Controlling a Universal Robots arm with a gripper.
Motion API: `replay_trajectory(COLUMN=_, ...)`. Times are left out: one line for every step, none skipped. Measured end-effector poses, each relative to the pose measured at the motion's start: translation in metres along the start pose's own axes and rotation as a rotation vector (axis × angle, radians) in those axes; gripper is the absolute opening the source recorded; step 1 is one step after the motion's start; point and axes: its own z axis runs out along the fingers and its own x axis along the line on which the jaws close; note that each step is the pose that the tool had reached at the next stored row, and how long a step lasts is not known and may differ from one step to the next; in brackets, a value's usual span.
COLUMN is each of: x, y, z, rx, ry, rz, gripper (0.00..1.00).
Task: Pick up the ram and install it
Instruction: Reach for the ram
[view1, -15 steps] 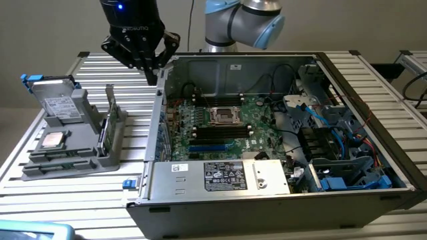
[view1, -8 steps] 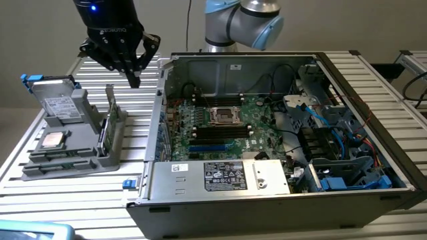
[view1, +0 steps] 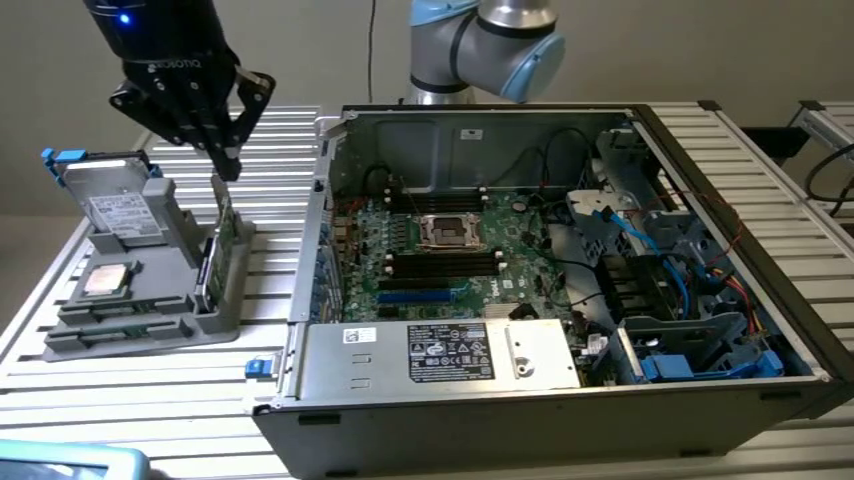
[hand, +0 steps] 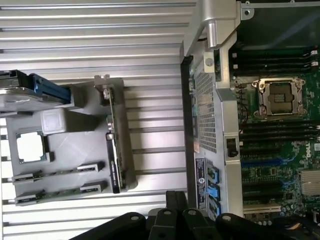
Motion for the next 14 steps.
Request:
replay_trajectory(x=0.004, y=-0.0007, z=0.0001, rx=0.0004, ry=-0.0001, rz=0.0, gripper=0.11)
replay_trajectory(x=0.009, y=-0.0014, z=0.0002, rx=0.0008, ry=0.0, rz=0.0, gripper=0.11)
replay_trajectory(x=0.013, y=-0.0021, z=0.0005, rx=0.0011, ry=-0.0001, rz=0.0, gripper=0.11)
replay_trajectory(x=0.016, y=-0.0027, z=0.0008, rx=0.0015, ry=0.0, rz=0.0, gripper=0.11)
replay_trajectory(x=0.019, y=-0.0032, z=0.0011, rx=0.0029, ry=-0.0001, rz=0.0, gripper=0.11)
replay_trajectory(x=0.021, y=-0.0035, z=0.0013, rx=0.0044, ry=-0.0002, rz=0.0, gripper=0.11)
replay_trajectory(x=0.024, y=-0.0039, z=0.0016, rx=0.006, ry=-0.0001, rz=-0.001, gripper=0.11)
replay_trajectory(x=0.027, y=-0.0043, z=0.0019, rx=0.0075, ry=-0.0002, rz=-0.001, gripper=0.11)
replay_trajectory(x=0.03, y=-0.0047, z=0.0024, rx=0.0087, ry=-0.0001, rz=-0.001, gripper=0.11)
replay_trajectory(x=0.034, y=-0.0053, z=0.0033, rx=0.0095, ry=0.0007, rz=-0.001, gripper=0.11)
replay_trajectory(x=0.038, y=-0.0058, z=0.0043, rx=0.01, ry=0.0025, rz=-0.001, gripper=0.11)
replay_trajectory(x=0.042, y=-0.0064, z=0.0052, rx=0.0107, ry=0.0053, rz=-0.001, gripper=0.11)
replay_trajectory(x=0.046, y=-0.0069, z=0.0061, rx=0.0113, ry=0.0086, rz=-0.001, gripper=0.11)
replay_trajectory(x=0.049, y=-0.0074, z=0.0069, rx=0.0118, ry=0.0123, rz=-0.001, gripper=0.11)
